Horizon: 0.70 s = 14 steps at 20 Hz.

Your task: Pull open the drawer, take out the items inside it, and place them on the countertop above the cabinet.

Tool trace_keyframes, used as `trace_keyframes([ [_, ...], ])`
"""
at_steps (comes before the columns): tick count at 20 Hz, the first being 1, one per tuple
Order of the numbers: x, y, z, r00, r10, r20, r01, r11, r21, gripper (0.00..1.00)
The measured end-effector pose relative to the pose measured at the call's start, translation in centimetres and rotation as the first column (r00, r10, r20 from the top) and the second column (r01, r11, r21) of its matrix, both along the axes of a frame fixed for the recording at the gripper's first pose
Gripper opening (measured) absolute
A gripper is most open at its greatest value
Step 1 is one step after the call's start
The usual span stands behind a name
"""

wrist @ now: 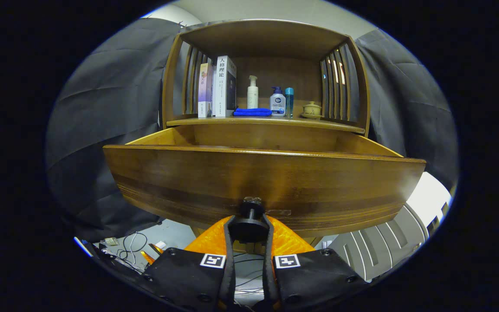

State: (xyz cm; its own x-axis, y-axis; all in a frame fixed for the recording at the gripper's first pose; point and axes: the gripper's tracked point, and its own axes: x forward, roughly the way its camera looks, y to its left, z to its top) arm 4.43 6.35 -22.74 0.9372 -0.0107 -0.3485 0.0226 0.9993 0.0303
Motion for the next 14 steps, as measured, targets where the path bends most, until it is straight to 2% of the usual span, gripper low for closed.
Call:
trace_keyframes([
  [3, 0.0, 0.1, 0.1, 1.0, 0.003, -0.006, -0.003, 1.0, 0.0, 0.27],
  [6, -0.1, 0.2, -0.1, 0.999, 0.032, -0.025, -0.032, 0.999, 0.007, 0.37],
  [12, -1.9, -1.8, 0.9, 1.0, 0.007, -0.03, -0.006, 0.999, 0.041, 1.0],
  [14, -2.9, -1.9, 2.1, 1.0, 0.009, -0.008, -0.009, 0.999, 0.049, 1.0],
])
